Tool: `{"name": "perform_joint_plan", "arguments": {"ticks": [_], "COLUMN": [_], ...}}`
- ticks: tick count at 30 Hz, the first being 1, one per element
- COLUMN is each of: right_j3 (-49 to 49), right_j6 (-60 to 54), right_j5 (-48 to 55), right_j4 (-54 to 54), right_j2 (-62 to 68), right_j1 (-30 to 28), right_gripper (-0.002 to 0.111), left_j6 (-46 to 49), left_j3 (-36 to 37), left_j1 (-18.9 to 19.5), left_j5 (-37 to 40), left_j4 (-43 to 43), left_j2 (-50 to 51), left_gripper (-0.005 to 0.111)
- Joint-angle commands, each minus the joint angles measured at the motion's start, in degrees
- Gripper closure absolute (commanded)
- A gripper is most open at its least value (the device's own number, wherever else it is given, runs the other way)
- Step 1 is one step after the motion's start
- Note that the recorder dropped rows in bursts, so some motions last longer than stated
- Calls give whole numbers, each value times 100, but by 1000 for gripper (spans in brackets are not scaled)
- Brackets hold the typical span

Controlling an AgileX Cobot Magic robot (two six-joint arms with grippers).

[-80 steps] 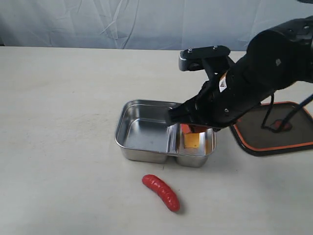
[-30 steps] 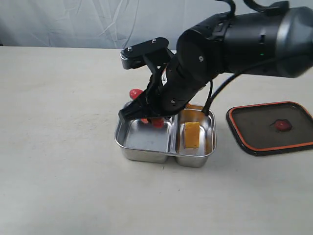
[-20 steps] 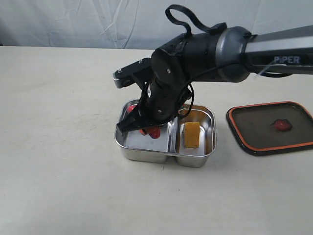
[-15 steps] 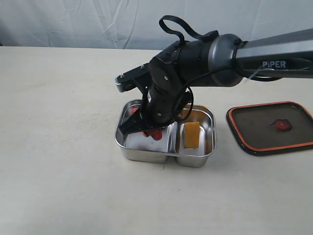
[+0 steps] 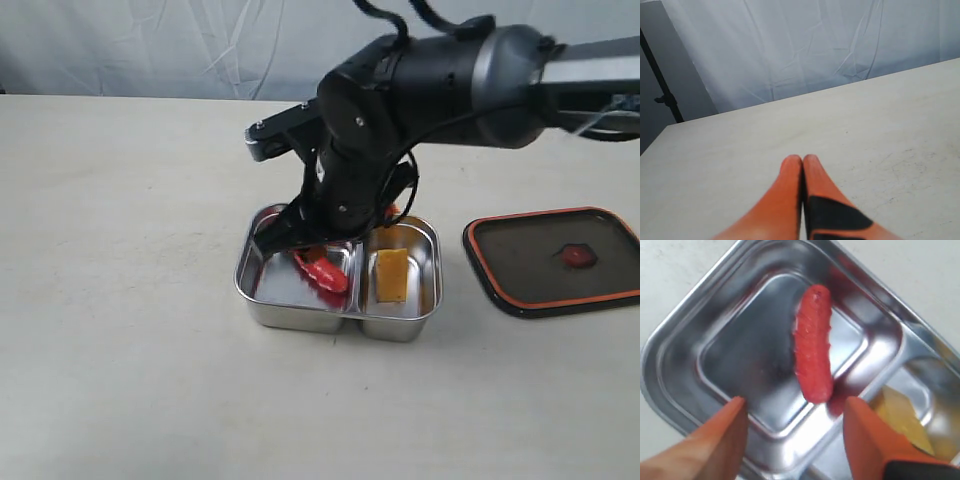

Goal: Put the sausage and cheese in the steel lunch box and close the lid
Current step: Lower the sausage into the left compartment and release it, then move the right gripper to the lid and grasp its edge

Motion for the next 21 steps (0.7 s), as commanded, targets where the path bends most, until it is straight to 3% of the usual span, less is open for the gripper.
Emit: {"name": "perform_joint_plan", "arguments": {"ticks": [1,5,7,12,16,21], "right_j3": [29,503,839,1983,2721,2898], "right_j6": [351,1004,1142,895,-264,-1047], "right_j5": [1233,1769,1750,942,-86,-612], "right_j4": [-1109,-2494,-2674,-2230,-1325,-975], "right_j2": [-781,-1444,-1733,-2196,-2066,-1616], "right_j1": [-33,-48,-183,-1055,-1823,-2140], "right_gripper": [58,58,58,58,58,58], "left_j6": [-13,-13,-13,-13,-13,-13], "left_j3": [11,11,11,11,11,11], "left_j1": [22,22,22,22,22,22], "left_j5": [-56,-56,-56,-56,-56,-56], "left_j4": [33,33,33,33,33,33], "left_j2": [-24,-24,-24,-24,-24,-24], "left_gripper": [107,107,107,107,107,107]}}
